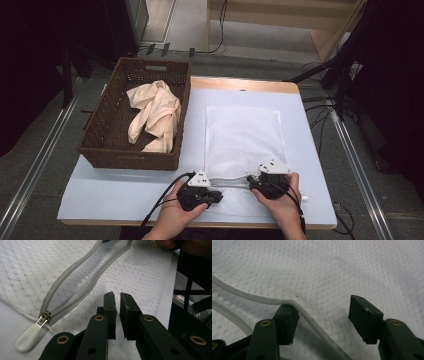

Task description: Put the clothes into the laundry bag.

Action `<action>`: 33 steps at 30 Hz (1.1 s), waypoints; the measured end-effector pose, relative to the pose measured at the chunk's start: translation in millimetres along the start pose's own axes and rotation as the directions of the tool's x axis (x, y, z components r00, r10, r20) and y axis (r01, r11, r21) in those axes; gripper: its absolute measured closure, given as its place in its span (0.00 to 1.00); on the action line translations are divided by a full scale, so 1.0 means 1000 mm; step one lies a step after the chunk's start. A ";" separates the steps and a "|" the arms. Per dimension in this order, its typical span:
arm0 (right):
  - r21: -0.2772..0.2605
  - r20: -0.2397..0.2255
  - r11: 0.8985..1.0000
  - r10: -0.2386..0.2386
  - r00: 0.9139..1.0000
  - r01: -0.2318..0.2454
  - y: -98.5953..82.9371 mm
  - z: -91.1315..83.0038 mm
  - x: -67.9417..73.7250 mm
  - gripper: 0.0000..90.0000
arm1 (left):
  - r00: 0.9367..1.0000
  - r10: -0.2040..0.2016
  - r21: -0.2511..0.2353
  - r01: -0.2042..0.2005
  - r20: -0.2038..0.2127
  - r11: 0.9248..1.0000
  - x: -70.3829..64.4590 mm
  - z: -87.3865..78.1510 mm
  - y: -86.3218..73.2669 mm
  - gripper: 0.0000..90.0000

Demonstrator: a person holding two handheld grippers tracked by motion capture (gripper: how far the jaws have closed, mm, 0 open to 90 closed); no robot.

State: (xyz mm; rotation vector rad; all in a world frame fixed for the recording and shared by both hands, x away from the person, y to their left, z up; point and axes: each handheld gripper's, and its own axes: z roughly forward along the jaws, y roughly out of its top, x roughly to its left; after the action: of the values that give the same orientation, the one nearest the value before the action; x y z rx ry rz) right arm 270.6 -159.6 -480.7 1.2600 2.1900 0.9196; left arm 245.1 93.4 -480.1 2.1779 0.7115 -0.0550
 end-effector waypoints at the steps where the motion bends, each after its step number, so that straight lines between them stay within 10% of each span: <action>1: -0.015 -0.004 1.000 -0.012 1.000 0.012 0.003 0.002 0.002 0.54 | 1.000 0.002 0.001 -0.002 -0.001 1.000 0.000 0.000 0.000 0.93; 9: -0.235 -0.114 0.964 0.103 0.988 -0.128 0.032 -0.030 -0.017 0.86 | 1.000 0.008 -0.001 -0.008 -0.009 1.000 -0.001 0.000 0.000 0.93; 17: -0.214 -0.148 0.965 0.121 0.982 -0.151 0.031 -0.031 -0.023 0.99 | 1.000 0.007 -0.005 -0.007 -0.004 1.000 -0.002 -0.001 0.000 0.89; 22: -0.211 -0.167 0.966 0.116 0.979 -0.150 0.028 -0.028 -0.021 0.99 | 0.997 0.068 -0.113 -0.070 -0.027 0.991 -0.009 -0.008 -0.003 0.56; 28: -0.203 -0.169 0.967 0.122 0.978 -0.156 0.024 -0.026 -0.023 0.99 | 0.999 0.045 -0.192 -0.039 0.026 0.981 -0.004 -0.025 0.001 0.16; 33: -0.205 -0.170 0.965 0.128 0.977 -0.162 0.022 -0.027 -0.026 0.99 | 0.999 0.022 -0.270 -0.032 -0.038 0.962 -0.001 -0.059 0.012 0.15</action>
State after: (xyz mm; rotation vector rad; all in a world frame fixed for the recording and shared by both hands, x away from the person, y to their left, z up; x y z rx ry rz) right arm 277.5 -183.2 -444.6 1.2928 2.0618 1.3196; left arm 238.5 129.5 -432.7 1.9290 0.6667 0.0897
